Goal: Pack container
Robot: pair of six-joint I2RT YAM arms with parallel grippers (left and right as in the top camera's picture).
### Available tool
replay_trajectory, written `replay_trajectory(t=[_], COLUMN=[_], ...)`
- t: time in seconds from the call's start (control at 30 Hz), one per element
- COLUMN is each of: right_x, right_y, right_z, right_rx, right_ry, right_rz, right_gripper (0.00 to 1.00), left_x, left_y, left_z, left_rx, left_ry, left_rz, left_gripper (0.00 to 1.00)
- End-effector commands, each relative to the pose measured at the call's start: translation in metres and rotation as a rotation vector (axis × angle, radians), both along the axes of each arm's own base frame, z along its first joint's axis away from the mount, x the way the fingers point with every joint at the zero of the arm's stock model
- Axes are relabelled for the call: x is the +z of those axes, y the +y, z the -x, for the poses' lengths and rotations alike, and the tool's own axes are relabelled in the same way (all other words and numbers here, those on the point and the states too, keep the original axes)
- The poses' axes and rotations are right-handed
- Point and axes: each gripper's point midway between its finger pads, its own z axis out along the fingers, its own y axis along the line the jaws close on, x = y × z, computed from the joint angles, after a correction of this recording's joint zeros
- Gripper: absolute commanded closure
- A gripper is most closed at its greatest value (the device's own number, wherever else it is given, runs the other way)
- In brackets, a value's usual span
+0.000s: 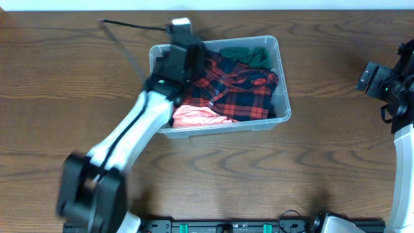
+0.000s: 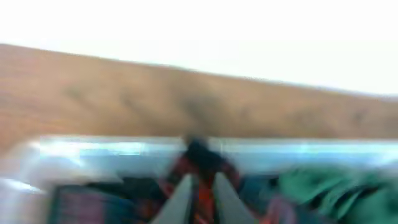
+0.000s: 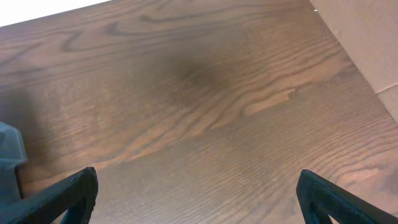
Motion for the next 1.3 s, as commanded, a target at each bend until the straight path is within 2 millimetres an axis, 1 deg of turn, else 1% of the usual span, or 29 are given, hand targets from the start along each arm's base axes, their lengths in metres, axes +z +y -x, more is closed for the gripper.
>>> replay_trajectory(t=[0.0,0.07,0.1,0.17,0.2,0.23,0.27,0.3,0.33,0.37,0.4,0.47,0.57,0.67,0.8,0.9,1.03,1.1,1.27], right_x=[0.000,0.000,0.000,0.000,0.000,0.000,0.000,0.000,0.000,0.000,0.000,0.000,0.000,0.000,0.000,0.000,0.000,0.000,0.000], right_y=[-0.001,-0.001,-0.001,-0.001,-0.001,-0.001,-0.001,-0.001,-0.001,-0.001,-0.001,-0.001,-0.001,-0.001,-0.001,-0.001,-0.001,-0.001,-0.001], right_z=[0.000,0.000,0.000,0.000,0.000,0.000,0.000,0.000,0.000,0.000,0.000,0.000,0.000,0.000,0.000,0.000,0.000,0.000,0.000], right_rx=[-0.007,-0.007,-0.007,-0.007,-0.007,-0.007,-0.007,-0.007,-0.007,-0.007,-0.007,-0.007,-0.007,-0.007,-0.007,-0.007,-0.007,-0.007,-0.007], right_ry=[0.000,0.000,0.000,0.000,0.000,0.000,0.000,0.000,0.000,0.000,0.000,0.000,0.000,0.000,0.000,0.000,0.000,0.000,0.000], right_rz=[-0.005,-0.005,-0.005,-0.005,-0.005,-0.005,-0.005,-0.005,-0.005,-0.005,-0.005,-0.005,-0.005,-0.005,-0.005,-0.005,-0.005,-0.005,-0.005], right_gripper=[0.01,0.01,0.01,0.01,0.01,0.01,0.01,0.01,0.01,0.01,0.01,0.01,0.01,0.01,0.01,0.01,0.01,0.01,0.01], left_x=[0.057,0.067,0.069,0.067,0.065,0.062,0.058,0.052,0.047,0.041,0.038,0.037,0.049,0.056,0.050,0.050,0.056,0.054,0.035], left_y=[0.058,0.088,0.107,0.134,0.149,0.166,0.179,0.189,0.194,0.192,0.184,0.159,0.113,0.083,0.044,0.012,-0.022,-0.033,-0.052], left_z=[0.009,0.013,0.014,0.016,0.017,0.018,0.020,0.021,0.022,0.021,0.019,0.015,0.008,0.007,0.012,0.014,0.010,0.006,-0.013], left_rx=[0.175,0.231,0.266,0.321,0.352,0.387,0.410,0.421,0.408,0.368,0.312,0.173,-0.035,-0.114,-0.212,-0.276,-0.354,-0.373,-0.405], left_ry=[-0.116,-0.122,-0.114,-0.095,-0.082,-0.066,-0.048,-0.024,-0.002,0.019,0.030,0.033,-0.016,-0.048,-0.039,-0.026,0.021,0.067,0.173], left_rz=[-0.066,-0.104,-0.118,-0.132,-0.137,-0.142,-0.147,-0.145,-0.134,-0.106,-0.072,0.007,0.102,0.102,0.074,0.073,0.035,-0.005,-0.121], left_gripper=[0.83,0.83,0.74,0.55,0.50,0.50,0.51,0.65,0.88,0.94,0.94,0.94,0.94,0.94,0.94,0.94,0.94,0.94,0.94])
